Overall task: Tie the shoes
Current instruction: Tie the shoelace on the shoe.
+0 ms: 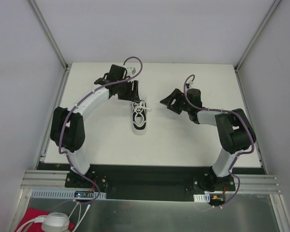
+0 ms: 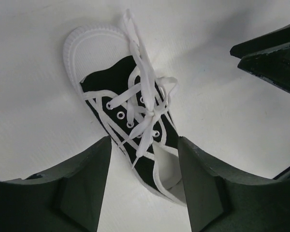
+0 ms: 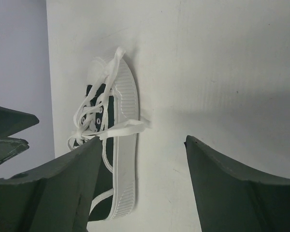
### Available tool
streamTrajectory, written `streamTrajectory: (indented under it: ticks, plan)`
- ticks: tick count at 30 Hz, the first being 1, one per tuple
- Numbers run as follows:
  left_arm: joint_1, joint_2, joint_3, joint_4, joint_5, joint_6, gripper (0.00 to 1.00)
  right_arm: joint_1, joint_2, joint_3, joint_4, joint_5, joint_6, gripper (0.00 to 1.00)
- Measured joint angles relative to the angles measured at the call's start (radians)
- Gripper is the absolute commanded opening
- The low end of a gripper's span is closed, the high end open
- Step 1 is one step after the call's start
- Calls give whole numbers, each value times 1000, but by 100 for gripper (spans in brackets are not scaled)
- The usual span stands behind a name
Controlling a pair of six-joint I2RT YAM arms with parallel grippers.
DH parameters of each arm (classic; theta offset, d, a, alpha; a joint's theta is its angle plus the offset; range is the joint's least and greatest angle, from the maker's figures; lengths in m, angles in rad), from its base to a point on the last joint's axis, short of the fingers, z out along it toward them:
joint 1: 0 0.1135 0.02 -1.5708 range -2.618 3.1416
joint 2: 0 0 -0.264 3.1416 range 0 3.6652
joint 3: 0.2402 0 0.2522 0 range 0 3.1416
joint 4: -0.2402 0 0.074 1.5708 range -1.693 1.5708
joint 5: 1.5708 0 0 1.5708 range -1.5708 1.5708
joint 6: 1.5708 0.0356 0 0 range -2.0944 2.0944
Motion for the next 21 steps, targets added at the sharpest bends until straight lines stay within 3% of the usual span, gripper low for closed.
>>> streamTrajectory:
  ticks: [6,21]
  plan:
    - [-49,62,69,-40,-59,48,46,0,0,0,-14,0,-7,73]
    - [-75,130,98,-140,-83,129,41,0,12,0,-19,0,-8,73]
